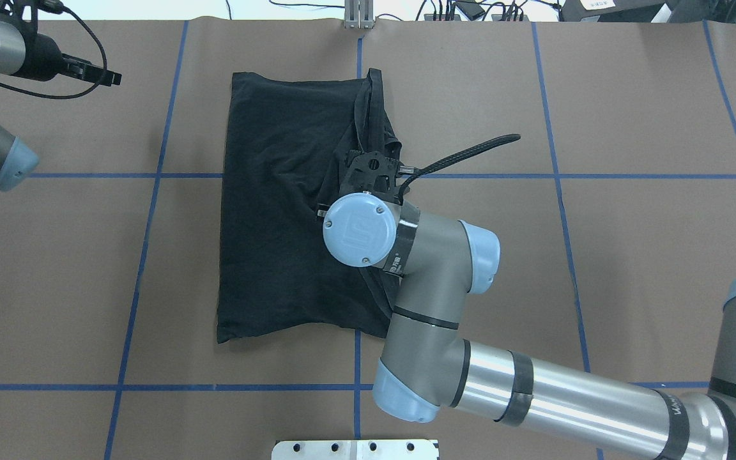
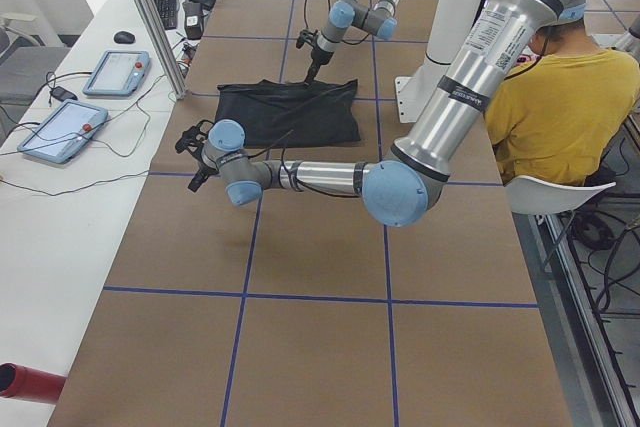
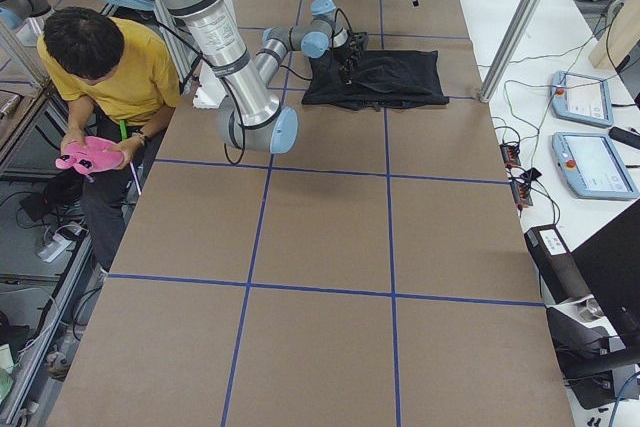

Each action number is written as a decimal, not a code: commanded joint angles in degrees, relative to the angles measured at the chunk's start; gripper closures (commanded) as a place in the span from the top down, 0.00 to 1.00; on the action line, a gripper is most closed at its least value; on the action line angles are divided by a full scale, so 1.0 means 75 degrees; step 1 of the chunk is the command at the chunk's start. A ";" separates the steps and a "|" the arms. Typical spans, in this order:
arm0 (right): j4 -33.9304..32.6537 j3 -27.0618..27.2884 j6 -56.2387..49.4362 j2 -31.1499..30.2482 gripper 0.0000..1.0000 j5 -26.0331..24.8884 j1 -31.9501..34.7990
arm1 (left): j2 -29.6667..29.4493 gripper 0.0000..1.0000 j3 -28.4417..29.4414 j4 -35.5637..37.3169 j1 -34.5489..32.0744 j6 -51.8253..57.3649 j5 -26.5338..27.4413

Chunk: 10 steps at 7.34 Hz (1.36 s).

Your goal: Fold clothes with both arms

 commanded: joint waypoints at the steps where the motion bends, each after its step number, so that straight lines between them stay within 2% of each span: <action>1: -0.0086 -0.0564 -0.0103 0.0237 0.70 -0.0291 -0.0203 | 0.0009 1.00 0.0006 0.0000 -0.0004 -0.0005 0.0000; 3: -0.0507 -0.0541 -0.0104 0.0341 0.40 -0.0304 -0.0285 | 0.0009 1.00 0.0006 0.0000 -0.0004 -0.0005 0.0000; 4: -0.0636 -0.0518 -0.0116 0.0353 0.33 -0.0304 -0.0286 | 0.0009 1.00 0.0006 0.0000 0.0007 -0.0005 0.0000; 6: -0.0812 -0.0424 -0.0116 0.0377 0.31 -0.0304 -0.0286 | 0.0020 1.00 0.0006 0.0000 0.0007 -0.0005 0.0000; 8: -0.0813 -0.0424 -0.0116 0.0400 0.25 -0.0292 -0.0286 | 0.0044 1.00 -0.0005 0.0000 0.0007 -0.0005 0.0000; 9: -0.0813 -0.0413 -0.0128 0.0400 0.19 -0.0292 -0.0274 | 0.0044 1.00 -0.0005 0.0000 0.0007 -0.0005 0.0000; 10: -0.0813 -0.0412 -0.0128 0.0435 0.00 -0.0292 -0.0262 | 0.0044 1.00 -0.0005 -0.0012 0.0007 -0.0005 0.0000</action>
